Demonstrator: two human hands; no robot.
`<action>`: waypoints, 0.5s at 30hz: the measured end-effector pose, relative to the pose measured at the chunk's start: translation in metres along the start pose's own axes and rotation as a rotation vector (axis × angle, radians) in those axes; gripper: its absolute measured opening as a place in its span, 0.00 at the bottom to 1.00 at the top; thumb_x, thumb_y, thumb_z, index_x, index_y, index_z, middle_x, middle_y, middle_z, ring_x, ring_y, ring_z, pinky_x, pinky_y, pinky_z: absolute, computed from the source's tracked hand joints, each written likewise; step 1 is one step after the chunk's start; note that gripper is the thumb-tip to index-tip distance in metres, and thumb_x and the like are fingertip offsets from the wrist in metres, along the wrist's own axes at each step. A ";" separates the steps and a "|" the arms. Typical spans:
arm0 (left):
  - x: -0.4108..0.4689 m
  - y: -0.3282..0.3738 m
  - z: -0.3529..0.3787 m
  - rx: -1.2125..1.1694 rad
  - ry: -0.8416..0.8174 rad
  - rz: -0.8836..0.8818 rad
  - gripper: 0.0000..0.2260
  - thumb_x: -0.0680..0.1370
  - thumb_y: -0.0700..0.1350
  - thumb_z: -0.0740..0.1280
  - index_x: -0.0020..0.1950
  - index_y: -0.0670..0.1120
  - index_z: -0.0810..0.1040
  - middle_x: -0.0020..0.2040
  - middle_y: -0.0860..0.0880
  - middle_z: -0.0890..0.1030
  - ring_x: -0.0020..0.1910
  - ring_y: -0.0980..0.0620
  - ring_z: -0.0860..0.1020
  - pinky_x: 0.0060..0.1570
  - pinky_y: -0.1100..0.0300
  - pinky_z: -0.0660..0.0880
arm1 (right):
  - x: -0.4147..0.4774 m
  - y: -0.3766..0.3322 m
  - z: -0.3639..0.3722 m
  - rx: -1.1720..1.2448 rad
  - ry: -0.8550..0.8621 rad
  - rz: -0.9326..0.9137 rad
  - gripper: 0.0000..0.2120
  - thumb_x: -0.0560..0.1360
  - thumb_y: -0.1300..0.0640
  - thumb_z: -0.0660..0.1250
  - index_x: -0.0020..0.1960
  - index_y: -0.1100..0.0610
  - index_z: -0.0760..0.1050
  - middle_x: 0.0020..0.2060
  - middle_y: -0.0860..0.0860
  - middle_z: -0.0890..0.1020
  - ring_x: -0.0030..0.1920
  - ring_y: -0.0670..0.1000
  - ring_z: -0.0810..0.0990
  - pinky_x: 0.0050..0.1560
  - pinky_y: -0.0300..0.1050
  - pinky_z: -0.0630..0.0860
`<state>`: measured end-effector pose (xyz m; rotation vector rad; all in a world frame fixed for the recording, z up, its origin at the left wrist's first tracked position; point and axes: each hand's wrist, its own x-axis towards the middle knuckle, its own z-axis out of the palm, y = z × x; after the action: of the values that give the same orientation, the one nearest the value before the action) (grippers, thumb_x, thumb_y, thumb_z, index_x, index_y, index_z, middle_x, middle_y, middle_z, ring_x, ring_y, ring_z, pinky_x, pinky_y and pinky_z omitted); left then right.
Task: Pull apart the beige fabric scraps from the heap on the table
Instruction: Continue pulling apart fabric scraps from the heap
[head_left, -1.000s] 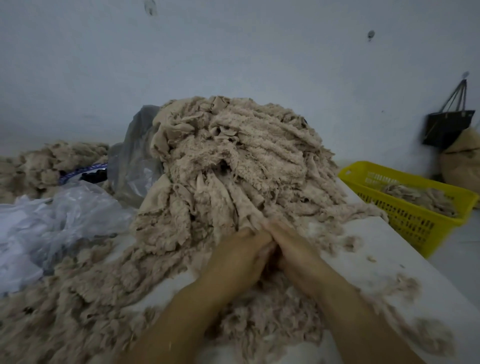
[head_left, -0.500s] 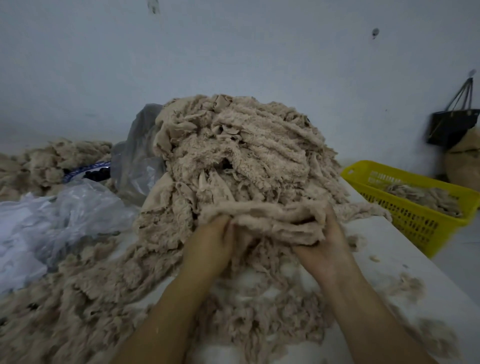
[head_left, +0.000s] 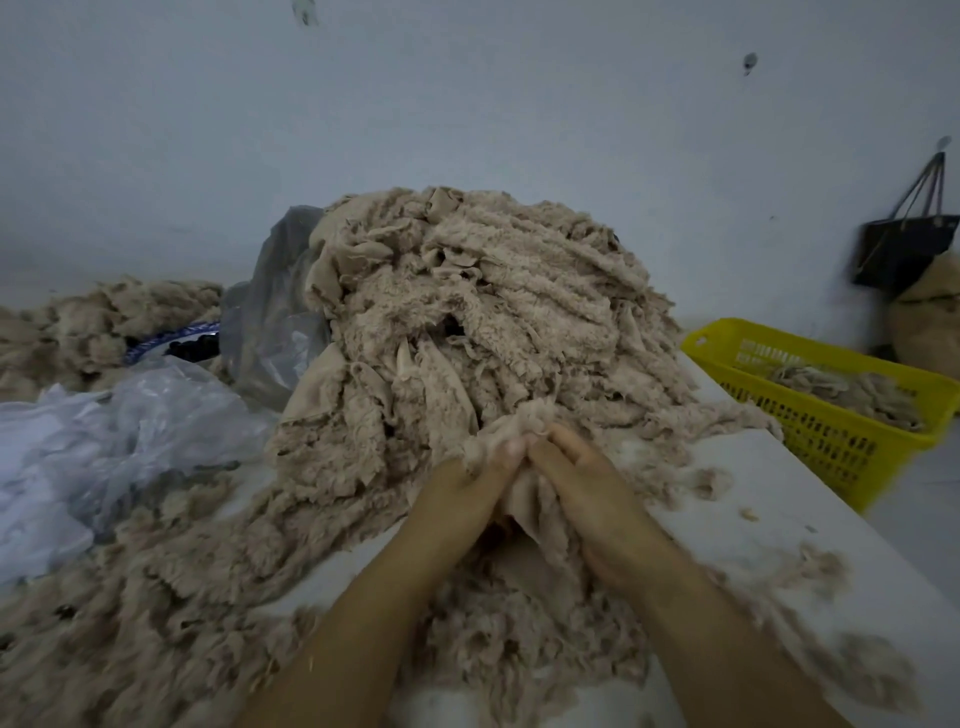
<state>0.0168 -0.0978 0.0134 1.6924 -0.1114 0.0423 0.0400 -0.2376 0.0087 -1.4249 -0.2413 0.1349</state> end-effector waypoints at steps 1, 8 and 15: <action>0.001 0.002 -0.001 -0.054 0.079 -0.046 0.21 0.71 0.67 0.65 0.42 0.51 0.86 0.42 0.51 0.86 0.44 0.51 0.85 0.41 0.64 0.79 | 0.000 -0.001 0.000 -0.016 0.017 -0.008 0.10 0.81 0.50 0.64 0.46 0.43 0.83 0.50 0.50 0.86 0.54 0.51 0.84 0.52 0.46 0.81; 0.008 0.002 0.003 -0.114 0.332 -0.065 0.22 0.81 0.62 0.59 0.41 0.49 0.84 0.34 0.48 0.83 0.34 0.50 0.80 0.36 0.55 0.75 | 0.005 -0.003 0.009 0.073 0.178 -0.037 0.12 0.83 0.52 0.60 0.45 0.49 0.80 0.49 0.55 0.85 0.51 0.56 0.83 0.55 0.56 0.79; 0.011 0.006 -0.001 -0.464 0.221 -0.115 0.22 0.63 0.66 0.69 0.32 0.47 0.80 0.23 0.47 0.71 0.19 0.53 0.67 0.20 0.64 0.63 | 0.011 -0.003 0.005 0.299 0.182 0.016 0.07 0.83 0.53 0.61 0.54 0.49 0.78 0.46 0.49 0.87 0.48 0.50 0.86 0.43 0.45 0.82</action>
<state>0.0270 -0.0985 0.0206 1.2184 0.1346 0.1082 0.0494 -0.2310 0.0128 -1.1333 -0.0562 0.0505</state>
